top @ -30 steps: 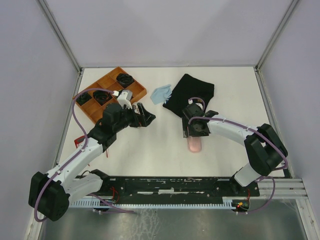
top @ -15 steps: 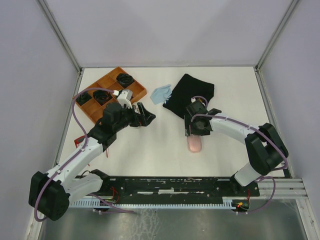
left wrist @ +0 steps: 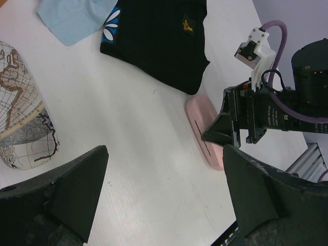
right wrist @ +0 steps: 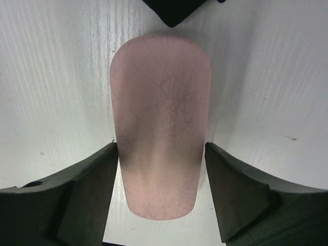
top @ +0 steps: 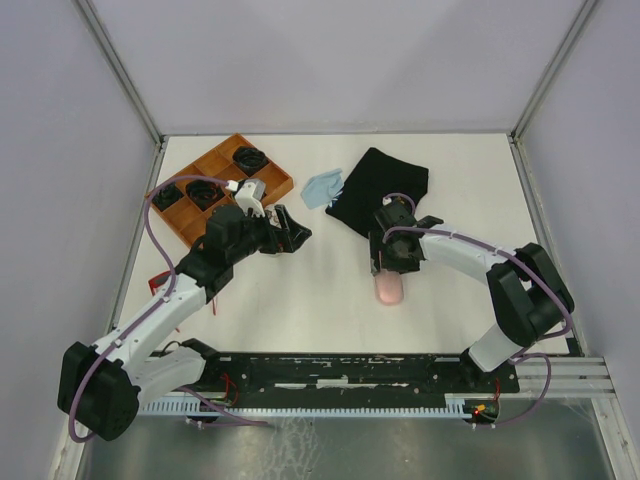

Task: Organize the sunglasses
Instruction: Pick up the sunglasses case from the center of the board.

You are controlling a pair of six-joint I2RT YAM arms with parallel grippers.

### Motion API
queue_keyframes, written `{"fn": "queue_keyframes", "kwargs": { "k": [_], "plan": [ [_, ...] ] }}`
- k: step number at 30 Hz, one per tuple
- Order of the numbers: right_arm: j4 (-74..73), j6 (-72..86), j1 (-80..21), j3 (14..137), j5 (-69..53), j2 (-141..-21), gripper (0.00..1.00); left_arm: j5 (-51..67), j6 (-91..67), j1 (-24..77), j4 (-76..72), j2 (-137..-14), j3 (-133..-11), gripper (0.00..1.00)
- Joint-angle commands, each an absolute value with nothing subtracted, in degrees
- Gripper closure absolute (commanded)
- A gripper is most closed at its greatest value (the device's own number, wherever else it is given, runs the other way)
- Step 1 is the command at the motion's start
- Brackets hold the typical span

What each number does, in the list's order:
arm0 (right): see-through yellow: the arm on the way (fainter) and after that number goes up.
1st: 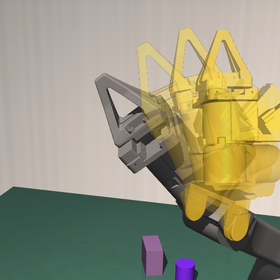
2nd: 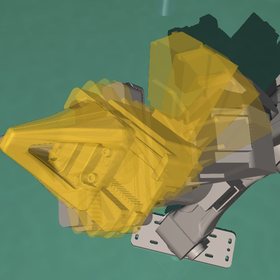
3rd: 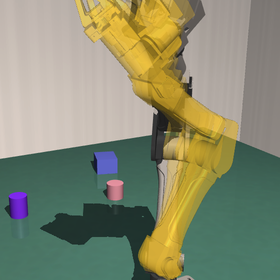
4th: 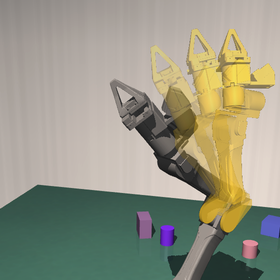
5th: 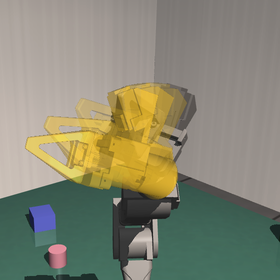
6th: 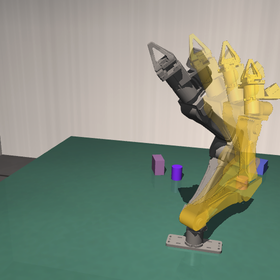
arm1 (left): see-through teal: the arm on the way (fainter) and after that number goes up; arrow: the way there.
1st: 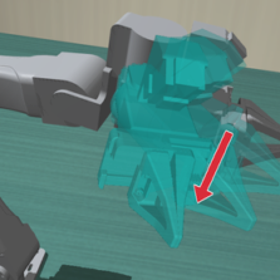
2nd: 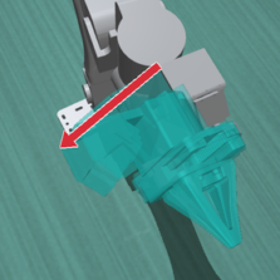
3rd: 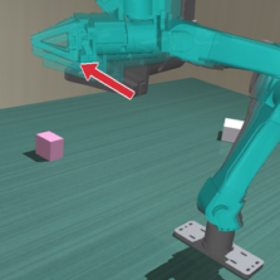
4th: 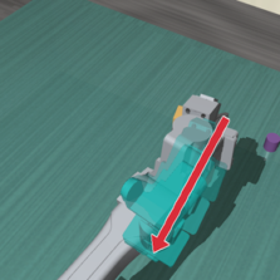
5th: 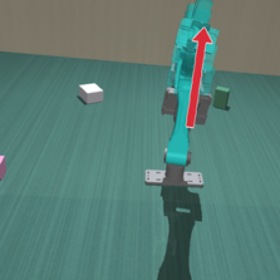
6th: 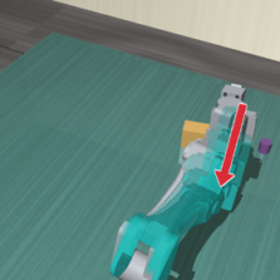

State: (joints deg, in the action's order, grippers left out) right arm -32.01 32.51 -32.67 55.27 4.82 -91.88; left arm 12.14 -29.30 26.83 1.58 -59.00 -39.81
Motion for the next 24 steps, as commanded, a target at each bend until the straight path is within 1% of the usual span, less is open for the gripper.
{"fn": "queue_keyframes", "kwargs": {
  "k": [1, 5, 14, 16, 18, 20, 24],
  "plan": [
    [-31.65, 31.69, -32.17, 56.17, 4.23, -91.85, 0.24, 12.39, -29.27, 26.94, 0.22, -59.11, -42.54, 0.01],
    [-31.66, 31.4, -32.09, 56.42, 3.97, -91.89, 0.28, 12.26, -29.27, 26.96, 0.18, -59.23, -42.54, 0.01],
    [-32.29, 30.86, -32.12, 56.4, 3.78, -92.37, 0.27, 12.39, -29.35, 26.96, 0.17, -59.07, -42.21, 0.01],
    [-32.37, 30.79, -32.13, 56.38, 3.71, -92.18, 0.29, 12.26, -29.44, 26.98, 0.08, -59.02, -42.14, 0.01],
    [-32.39, 30.64, -32.09, 56.28, 3.74, -91.84, 0.35, 12.3, -29.53, 26.98, 0.09, -59.06, -42.19, 0.01],
    [-32.34, 30.31, -32.08, 56.26, 4.08, -90.71, 0.43, 12.23, -29.7, 26.98, 0.09, -59.0, -42.19, 0.01],
    [-31.05, 28.76, -32.15, 55.87, 3.86, -86.36, 0.65, 11.38, -30.02, 26.95, -0.02, -58.42, -41.97, 0.01]
  ]
}}
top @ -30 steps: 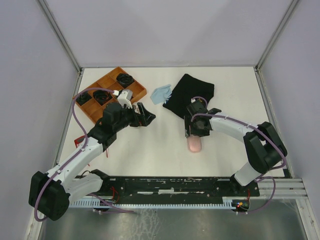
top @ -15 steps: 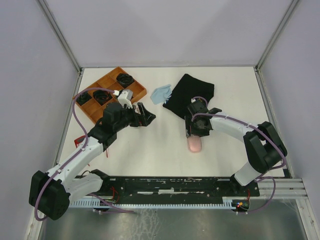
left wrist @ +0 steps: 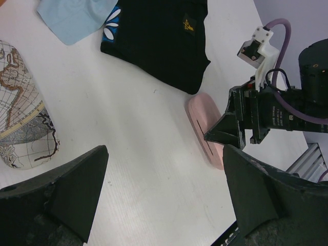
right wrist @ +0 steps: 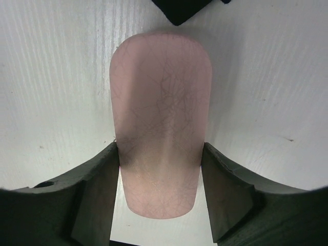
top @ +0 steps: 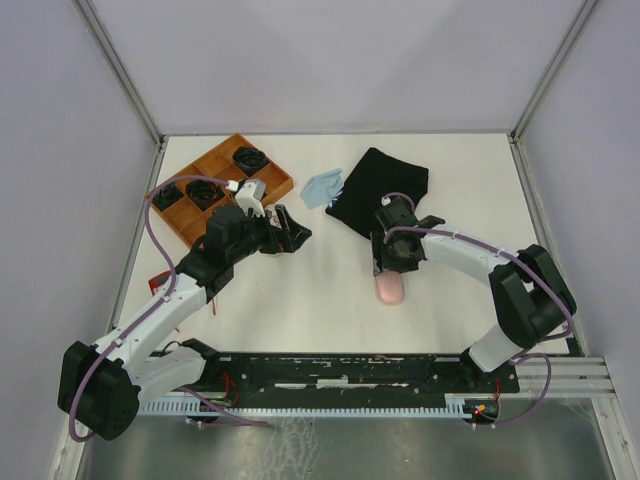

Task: Organize the sunglasses
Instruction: Pick up the sunglasses case from the center of the board.

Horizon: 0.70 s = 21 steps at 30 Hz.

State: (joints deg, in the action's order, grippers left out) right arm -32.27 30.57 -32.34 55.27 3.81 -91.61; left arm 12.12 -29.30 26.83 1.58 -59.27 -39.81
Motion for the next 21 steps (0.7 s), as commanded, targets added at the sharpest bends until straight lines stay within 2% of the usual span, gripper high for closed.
{"fn": "queue_keyframes", "kwargs": {
  "k": [1, 6, 8, 13, 16, 21],
  "plan": [
    [-30.64, 28.35, -32.09, 55.74, 3.5, -85.11, 0.69, 11.28, -30.12, 26.95, -0.3, -58.18, -41.82, 0.01],
    [-25.48, 25.13, -32.12, 55.21, -3.47, -78.0, 0.94, 12.21, -31.32, 26.95, -4.3, -55.87, -40.26, 0.01],
    [-22.03, 24.79, -32.11, 54.54, -6.84, -74.78, 0.99, 13.5, -31.46, 26.9, -6.12, -55.02, -39.6, 0.01],
    [-2.33, 28.8, -32.09, 48.73, -14.34, -63.54, 1.0, 17.62, -32.6, 26.94, -14.23, -51.76, -36.53, 0.01],
    [9.27, 32.18, -32.09, 45.96, -13.7, -58.82, 1.0, 21.82, -33.79, 26.9, -21.14, -49.49, -34.79, 0.01],
    [16.76, 31.16, -32.13, 49.3, -23.05, -56.58, 1.0, 28.69, -34.97, 26.98, -32.11, -46.32, -33.53, 0.01]
  ]
}}
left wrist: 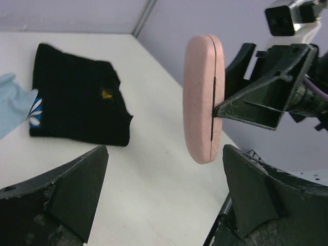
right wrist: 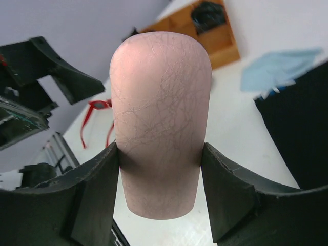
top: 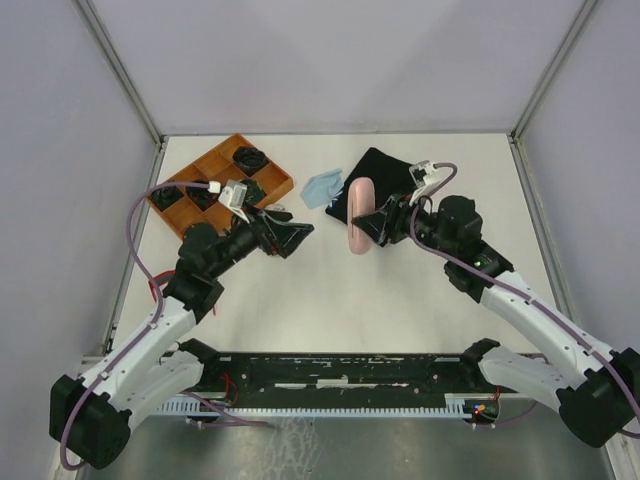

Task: Organize the sunglasses
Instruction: Pick up the sunglasses case from the center of the board, then open the sunglasses case.

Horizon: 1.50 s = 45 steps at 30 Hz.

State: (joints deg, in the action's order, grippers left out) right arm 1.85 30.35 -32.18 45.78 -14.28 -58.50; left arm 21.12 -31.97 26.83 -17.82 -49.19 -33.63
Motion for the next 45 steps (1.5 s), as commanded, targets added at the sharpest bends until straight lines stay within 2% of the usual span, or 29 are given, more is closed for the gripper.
{"fn": "queue_keyframes", "kwargs": {
  "k": [1, 5, 14, 19, 24, 41, 45],
  "plan": [
    [17.08, 30.47, -32.13, 50.34, -25.73, -56.47, 1.0, 30.28, -34.79, 26.93, -33.71, -45.91, -33.76, 0.01],
    [33.64, 32.08, -32.09, 47.79, -35.86, -56.21, 1.0, 38.67, -34.22, 26.96, -38.13, -45.79, -36.43, 0.01],
    [52.4, 39.98, -33.9, 52.26, -53.28, -62.73, 1.0, 48.86, -31.54, 26.93, -43.11, -43.61, -40.03, 0.01],
    [42.85, 30.76, -38.05, 55.5, -54.85, -63.48, 1.0, 51.14, -31.24, 27.06, -42.57, -44.91, -42.44, 0.01],
    [31.41, 20.53, -41.47, 57.66, -51.4, -62.37, 1.0, 51.52, -31.46, 27.22, -42.52, -46.0, -42.98, 0.01],
    [29.69, 18.82, -44.11, 59.94, -48.74, -64.45, 1.0, 52.29, -32.08, 29.3, -42.02, -47.41, -43.24, 0.02],
    [29.63, 18.76, -44.29, 59.9, -48.21, -64.34, 1.0, 52.12, -32.12, 29.84, -42.01, -47.8, -43.24, 0.1]
  ]
}}
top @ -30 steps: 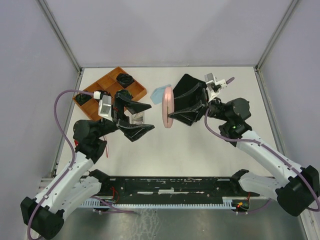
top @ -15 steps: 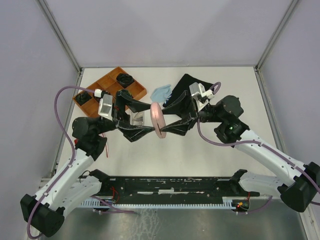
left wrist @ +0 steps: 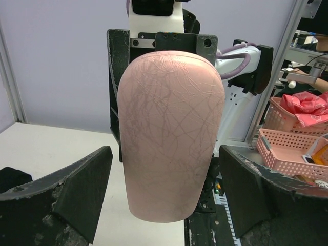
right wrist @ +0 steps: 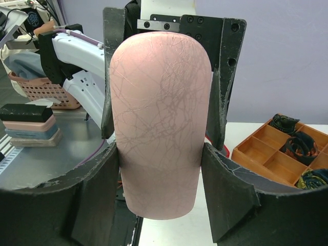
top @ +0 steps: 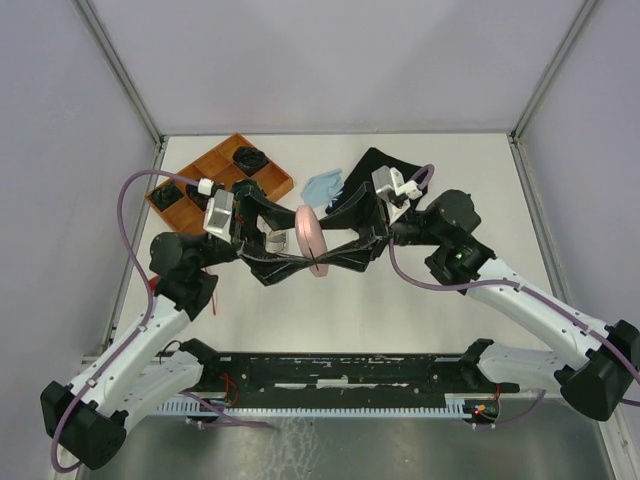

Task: Organize the sunglasses
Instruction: Open the sunglasses case.

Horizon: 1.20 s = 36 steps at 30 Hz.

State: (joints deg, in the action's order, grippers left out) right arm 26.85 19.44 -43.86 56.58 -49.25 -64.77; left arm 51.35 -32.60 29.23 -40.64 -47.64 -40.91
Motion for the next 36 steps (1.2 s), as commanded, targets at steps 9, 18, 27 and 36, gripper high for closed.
{"fn": "queue_keyframes", "kwargs": {
  "k": [9, 18, 27, 36],
  "plan": [
    [26.51, 16.69, -44.39, 59.12, -45.09, -63.21, 1.0, 51.85, -30.06, 30.22, -38.86, -47.58, -43.76, 0.53],
    [16.21, 13.82, -44.38, 59.86, -33.38, -61.49, 1.0, 47.0, -25.73, 30.19, -31.83, -46.43, -44.67, 0.82],
    [-1.15, 15.02, -44.38, 65.49, -10.49, -64.97, 1.0, 29.51, -20.49, 30.21, -15.69, -48.3, -48.32, 0.79],
    [-6.72, 17.67, -44.39, 67.9, -3.8, -67.76, 1.0, 27.57, -20.51, 30.21, -12.96, -49.46, -49.31, 0.32]
  ]
}}
